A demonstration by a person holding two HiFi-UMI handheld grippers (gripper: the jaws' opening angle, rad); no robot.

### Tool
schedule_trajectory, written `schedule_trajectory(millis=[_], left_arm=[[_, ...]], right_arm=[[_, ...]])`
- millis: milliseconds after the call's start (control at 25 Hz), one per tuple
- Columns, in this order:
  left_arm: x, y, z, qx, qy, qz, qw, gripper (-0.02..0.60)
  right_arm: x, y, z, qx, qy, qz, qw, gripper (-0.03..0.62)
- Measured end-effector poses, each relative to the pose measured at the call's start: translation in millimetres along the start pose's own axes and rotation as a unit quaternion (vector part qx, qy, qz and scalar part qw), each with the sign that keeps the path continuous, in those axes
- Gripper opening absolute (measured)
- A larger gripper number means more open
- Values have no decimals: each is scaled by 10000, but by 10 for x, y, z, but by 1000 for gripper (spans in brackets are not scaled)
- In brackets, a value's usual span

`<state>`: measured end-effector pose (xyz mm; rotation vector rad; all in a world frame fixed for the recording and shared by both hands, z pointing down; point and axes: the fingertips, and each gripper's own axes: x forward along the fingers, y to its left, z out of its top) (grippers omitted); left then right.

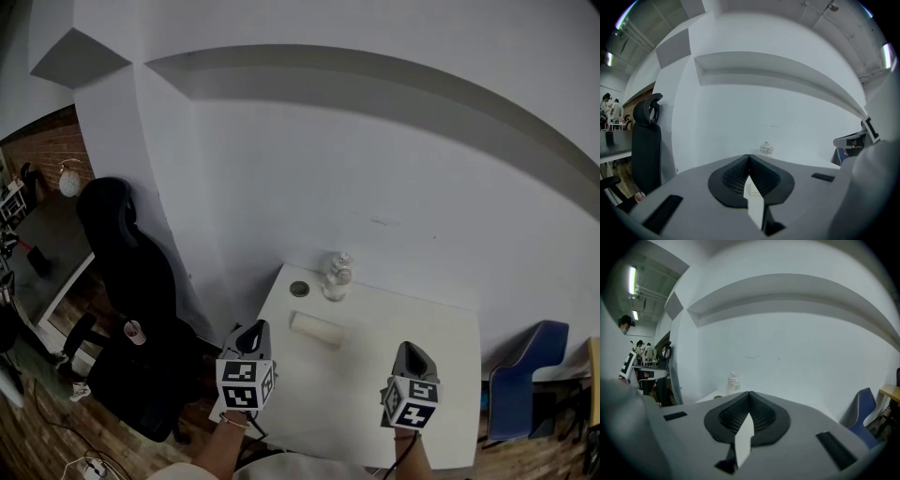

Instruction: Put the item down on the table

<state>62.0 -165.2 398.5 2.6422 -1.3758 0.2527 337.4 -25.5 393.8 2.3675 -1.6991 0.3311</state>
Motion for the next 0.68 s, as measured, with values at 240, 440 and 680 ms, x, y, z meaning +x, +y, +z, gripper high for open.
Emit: schedule_trajectory(millis=[240,440,680], left_arm=[[27,-15,-7,69,31,-81,9999,17],[55,-39,-20,118,78,-144,9998,17],[101,-71,-30,72,83,-197,9997,17]], right_arm=[[9,-11,-4,-35,28,-59,10000,32],[35,-46,10,-51,19,-113,9999,32],[70,-50,23,-11,20,-158,9999,32]])
